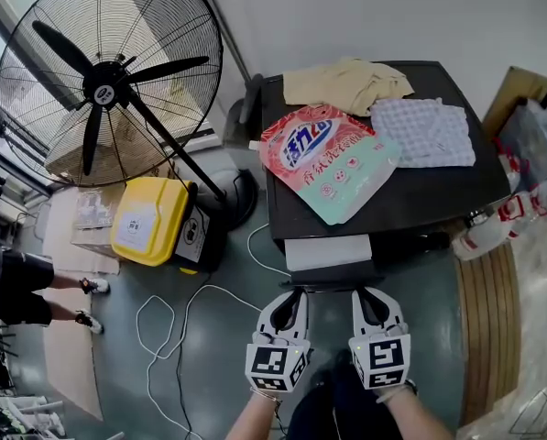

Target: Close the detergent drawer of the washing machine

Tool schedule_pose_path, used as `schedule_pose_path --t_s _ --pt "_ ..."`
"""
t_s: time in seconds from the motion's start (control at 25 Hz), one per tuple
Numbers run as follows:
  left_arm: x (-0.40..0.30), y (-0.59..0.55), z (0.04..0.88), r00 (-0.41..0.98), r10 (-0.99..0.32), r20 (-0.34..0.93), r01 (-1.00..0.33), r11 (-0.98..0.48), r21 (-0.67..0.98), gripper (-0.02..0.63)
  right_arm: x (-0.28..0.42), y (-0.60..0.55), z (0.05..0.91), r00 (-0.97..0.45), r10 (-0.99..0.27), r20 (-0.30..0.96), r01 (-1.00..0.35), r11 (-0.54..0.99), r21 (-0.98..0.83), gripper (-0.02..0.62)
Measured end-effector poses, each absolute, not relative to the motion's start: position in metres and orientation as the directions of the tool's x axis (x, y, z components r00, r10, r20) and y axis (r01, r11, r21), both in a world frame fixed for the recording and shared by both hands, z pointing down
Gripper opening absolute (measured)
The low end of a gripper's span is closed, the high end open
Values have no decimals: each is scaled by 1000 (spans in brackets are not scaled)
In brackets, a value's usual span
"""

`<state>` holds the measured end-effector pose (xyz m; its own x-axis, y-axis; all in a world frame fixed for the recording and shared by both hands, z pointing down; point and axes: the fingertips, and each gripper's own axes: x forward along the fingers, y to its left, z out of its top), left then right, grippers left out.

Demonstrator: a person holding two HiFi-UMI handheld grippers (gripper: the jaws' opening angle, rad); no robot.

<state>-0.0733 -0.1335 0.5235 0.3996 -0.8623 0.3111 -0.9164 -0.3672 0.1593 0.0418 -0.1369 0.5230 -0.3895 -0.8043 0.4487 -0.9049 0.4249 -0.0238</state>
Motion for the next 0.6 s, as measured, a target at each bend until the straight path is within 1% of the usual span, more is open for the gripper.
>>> schedule_pose_path --t_s 0.6 --pt "-76 -156 521 399 -866 301 -917 -369 153 28 39 -160 518 -390 -814 431 -906 422 -25 31"
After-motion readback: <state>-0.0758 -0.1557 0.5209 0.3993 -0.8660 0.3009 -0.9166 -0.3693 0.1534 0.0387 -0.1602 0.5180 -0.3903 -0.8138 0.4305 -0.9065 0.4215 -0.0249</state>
